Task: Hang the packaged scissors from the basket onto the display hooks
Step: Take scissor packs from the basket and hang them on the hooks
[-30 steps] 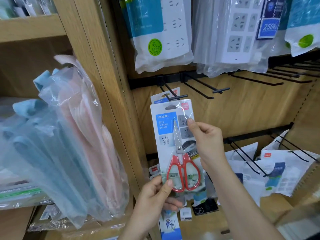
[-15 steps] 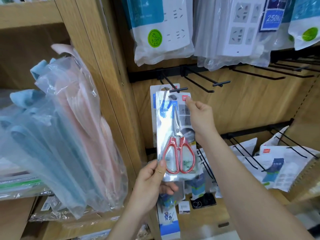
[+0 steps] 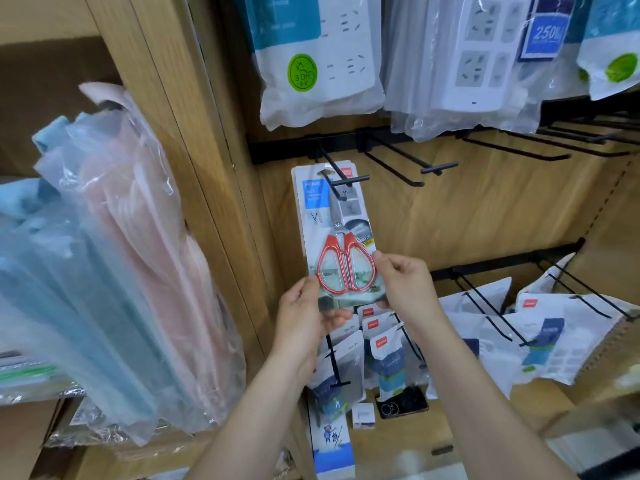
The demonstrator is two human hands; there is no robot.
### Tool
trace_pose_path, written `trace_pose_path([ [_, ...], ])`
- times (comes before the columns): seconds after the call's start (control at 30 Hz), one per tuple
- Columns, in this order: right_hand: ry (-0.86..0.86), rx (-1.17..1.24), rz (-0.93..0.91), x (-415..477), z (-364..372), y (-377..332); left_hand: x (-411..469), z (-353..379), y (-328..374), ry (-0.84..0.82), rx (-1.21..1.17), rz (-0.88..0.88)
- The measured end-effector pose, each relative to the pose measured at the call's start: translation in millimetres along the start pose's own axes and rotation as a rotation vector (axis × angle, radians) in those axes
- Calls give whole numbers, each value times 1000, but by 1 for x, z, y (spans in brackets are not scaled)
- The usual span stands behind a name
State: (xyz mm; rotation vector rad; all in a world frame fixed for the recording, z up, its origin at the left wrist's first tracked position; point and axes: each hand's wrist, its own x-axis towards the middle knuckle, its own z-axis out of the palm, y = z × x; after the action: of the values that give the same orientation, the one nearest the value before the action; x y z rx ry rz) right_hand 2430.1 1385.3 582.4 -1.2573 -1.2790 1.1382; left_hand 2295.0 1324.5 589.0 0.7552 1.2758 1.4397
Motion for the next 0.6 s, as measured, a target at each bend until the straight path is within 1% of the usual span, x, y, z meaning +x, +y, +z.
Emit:
trace_pose_path([
  [0.1, 25, -3, 16, 13, 6, 1, 14, 2, 0, 74, 150, 71],
  [0.17, 45, -30, 4, 20, 8, 2, 22, 2, -2, 105, 198, 106],
  [0.2, 58, -20, 10, 23, 10, 1, 26, 2, -4, 115, 210, 115],
  [0.27, 65, 75, 65, 25, 14, 1, 34, 2, -9, 133, 227, 122],
  [0.37, 52, 225, 130, 27, 17, 2, 47, 7, -15, 173, 207, 121],
  [0.43, 22, 297, 137, 25, 17, 2, 55, 10, -20, 187, 180, 112],
  [0.53, -16, 311, 115, 17, 18, 6, 66, 9, -32, 148, 208, 53],
  [0.6, 8, 268, 117, 11, 13, 14, 69, 2, -41, 134, 268, 11],
])
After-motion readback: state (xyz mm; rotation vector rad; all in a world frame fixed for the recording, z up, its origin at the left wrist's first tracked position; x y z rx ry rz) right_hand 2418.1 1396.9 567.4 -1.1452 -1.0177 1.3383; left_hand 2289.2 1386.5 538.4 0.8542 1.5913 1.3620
